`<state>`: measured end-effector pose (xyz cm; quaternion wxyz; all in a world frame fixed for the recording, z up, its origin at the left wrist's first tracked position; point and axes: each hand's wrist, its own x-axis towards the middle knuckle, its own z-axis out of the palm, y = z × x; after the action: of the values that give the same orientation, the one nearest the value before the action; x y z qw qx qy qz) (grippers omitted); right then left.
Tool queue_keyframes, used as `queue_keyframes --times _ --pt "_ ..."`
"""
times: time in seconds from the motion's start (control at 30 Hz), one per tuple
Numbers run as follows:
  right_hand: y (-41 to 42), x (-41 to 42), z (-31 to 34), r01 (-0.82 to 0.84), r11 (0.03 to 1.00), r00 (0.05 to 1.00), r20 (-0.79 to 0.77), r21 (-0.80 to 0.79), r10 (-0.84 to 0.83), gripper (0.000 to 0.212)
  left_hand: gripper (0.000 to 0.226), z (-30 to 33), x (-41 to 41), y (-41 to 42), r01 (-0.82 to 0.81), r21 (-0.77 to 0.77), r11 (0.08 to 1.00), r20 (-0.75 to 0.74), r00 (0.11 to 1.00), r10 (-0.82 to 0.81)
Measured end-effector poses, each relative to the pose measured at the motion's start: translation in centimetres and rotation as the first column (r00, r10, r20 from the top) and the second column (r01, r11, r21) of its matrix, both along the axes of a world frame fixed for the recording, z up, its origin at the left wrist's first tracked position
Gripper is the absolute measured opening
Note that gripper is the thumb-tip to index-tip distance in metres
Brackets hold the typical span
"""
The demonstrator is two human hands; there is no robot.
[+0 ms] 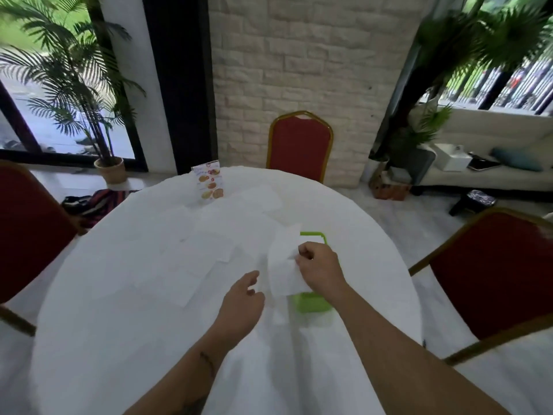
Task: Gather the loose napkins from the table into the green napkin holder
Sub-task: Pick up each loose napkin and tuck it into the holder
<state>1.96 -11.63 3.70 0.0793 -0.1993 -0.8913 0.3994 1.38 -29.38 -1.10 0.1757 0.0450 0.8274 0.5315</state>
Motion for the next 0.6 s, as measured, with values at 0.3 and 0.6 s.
queue_keyframes --times 0.3,0.6 --pt "7.6 -1.1 -3.2 0.162 0.985 0.962 0.232 -0.055 -0.145 0.03 0.058 -0.6 0.7 5.2 0.042 -0.161 0.986 0.0 0.999 -0.042" --pt "9.8 -2.6 -4.5 0.056 0.997 0.975 0.219 -0.048 -0.044 0.04 0.052 0.0 -0.5 9.1 0.098 -0.311 0.945 -0.146 0.978 -0.15"
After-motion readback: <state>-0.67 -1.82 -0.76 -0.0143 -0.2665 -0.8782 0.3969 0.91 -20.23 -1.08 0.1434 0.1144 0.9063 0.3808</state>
